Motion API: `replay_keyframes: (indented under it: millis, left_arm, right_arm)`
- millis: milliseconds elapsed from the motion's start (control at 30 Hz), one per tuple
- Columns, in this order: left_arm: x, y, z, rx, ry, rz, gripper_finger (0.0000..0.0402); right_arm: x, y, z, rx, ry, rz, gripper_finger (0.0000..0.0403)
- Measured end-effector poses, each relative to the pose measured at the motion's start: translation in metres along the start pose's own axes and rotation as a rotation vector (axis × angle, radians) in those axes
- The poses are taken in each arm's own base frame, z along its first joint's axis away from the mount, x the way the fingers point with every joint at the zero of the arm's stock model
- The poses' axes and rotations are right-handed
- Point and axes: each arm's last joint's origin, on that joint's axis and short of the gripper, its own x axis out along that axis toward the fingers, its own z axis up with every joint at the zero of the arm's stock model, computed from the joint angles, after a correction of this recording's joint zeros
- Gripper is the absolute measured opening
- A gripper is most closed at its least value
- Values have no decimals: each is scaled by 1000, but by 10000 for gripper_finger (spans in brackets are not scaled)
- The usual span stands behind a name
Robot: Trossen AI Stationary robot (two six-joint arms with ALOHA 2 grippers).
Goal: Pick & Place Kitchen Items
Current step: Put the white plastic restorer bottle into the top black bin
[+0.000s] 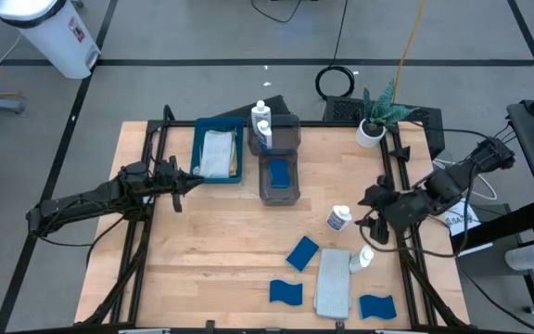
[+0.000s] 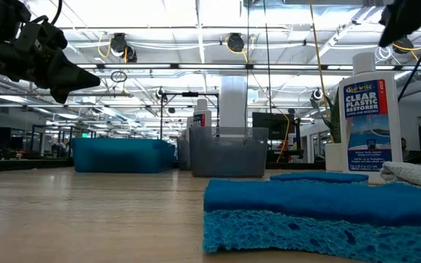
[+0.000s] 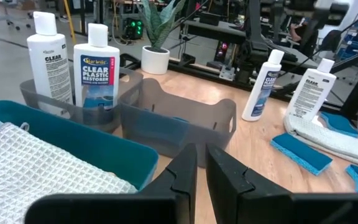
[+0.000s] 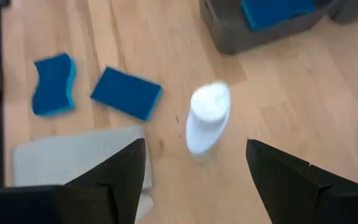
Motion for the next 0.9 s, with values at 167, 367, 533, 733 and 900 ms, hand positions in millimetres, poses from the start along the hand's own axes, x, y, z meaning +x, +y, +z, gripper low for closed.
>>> replay_keyframes:
  millis: [167, 367, 533, 733, 900]
  left_arm:
    - [0, 0, 0, -10, -3, 13, 37]
    - [0, 2, 1, -36, -16, 80, 37]
    - [0, 2, 1, -48, -18, 87, 37]
    - [0, 2, 1, -52, -18, 86, 37]
    - [0, 3, 1, -68, -19, 88, 37]
  right_arm:
    - [23, -2, -16, -13, 39, -35, 247]
    - [55, -2, -33, -8, 28, -22, 247]
    - [82, -6, -52, -17, 20, -15, 244]
    - [109, -11, -71, -73, -50, 2, 235]
    - [124, -18, -81, -58, -191, -58, 224]
